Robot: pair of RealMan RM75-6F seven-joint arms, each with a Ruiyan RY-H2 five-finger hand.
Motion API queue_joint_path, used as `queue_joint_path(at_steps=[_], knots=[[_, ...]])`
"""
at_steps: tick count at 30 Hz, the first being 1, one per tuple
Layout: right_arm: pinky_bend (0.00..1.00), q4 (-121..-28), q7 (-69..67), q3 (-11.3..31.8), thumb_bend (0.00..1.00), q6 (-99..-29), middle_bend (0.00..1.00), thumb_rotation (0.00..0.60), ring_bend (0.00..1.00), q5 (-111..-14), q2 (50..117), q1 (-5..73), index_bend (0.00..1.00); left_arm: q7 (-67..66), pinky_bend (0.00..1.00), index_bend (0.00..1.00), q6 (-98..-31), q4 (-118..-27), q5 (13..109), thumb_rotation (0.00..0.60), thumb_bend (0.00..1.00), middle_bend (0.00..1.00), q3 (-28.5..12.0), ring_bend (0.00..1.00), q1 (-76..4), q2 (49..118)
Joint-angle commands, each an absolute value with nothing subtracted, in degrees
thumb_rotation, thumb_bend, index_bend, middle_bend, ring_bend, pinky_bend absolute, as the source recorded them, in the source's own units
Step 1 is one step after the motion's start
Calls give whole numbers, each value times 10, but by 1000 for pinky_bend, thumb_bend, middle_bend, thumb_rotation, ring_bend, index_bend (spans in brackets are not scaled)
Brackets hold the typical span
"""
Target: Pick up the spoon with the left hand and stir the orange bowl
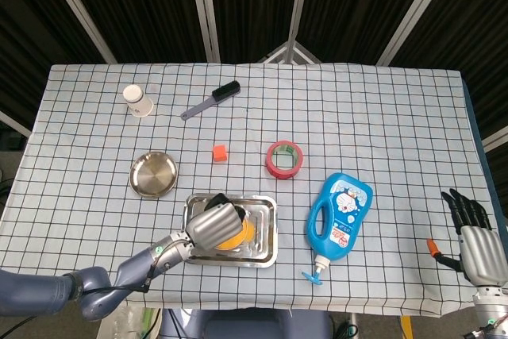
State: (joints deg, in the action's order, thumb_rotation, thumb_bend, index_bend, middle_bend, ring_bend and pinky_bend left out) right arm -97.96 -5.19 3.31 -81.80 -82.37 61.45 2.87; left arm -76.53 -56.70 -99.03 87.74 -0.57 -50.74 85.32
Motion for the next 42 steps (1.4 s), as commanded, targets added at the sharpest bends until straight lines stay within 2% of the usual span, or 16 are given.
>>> queue_joint_path(at_steps=[1, 23, 32, 42], knots=[[0, -979, -52, 33, 380, -818, 0, 600, 0, -824, 614, 29, 0, -773, 1000, 834, -561, -995, 878, 600, 699, 1000, -5, 993, -508, 859], [0, -980, -54, 33, 379, -817, 0, 600, 0, -824, 613, 28, 0, -828, 1000, 833, -553, -944, 820, 600, 699, 1000, -20, 993, -499, 882], [0, -980, -54, 32, 379, -817, 0, 600, 0, -825, 613, 28, 0, -792, 1000, 833, -573, -949, 844, 600, 699, 1000, -23, 992, -499, 871], [0, -982, -54, 32, 380, -817, 0, 600, 0, -824, 613, 28, 0, -811, 1000, 834, -561, -942, 838, 600, 699, 1000, -21, 992, -503, 866]])
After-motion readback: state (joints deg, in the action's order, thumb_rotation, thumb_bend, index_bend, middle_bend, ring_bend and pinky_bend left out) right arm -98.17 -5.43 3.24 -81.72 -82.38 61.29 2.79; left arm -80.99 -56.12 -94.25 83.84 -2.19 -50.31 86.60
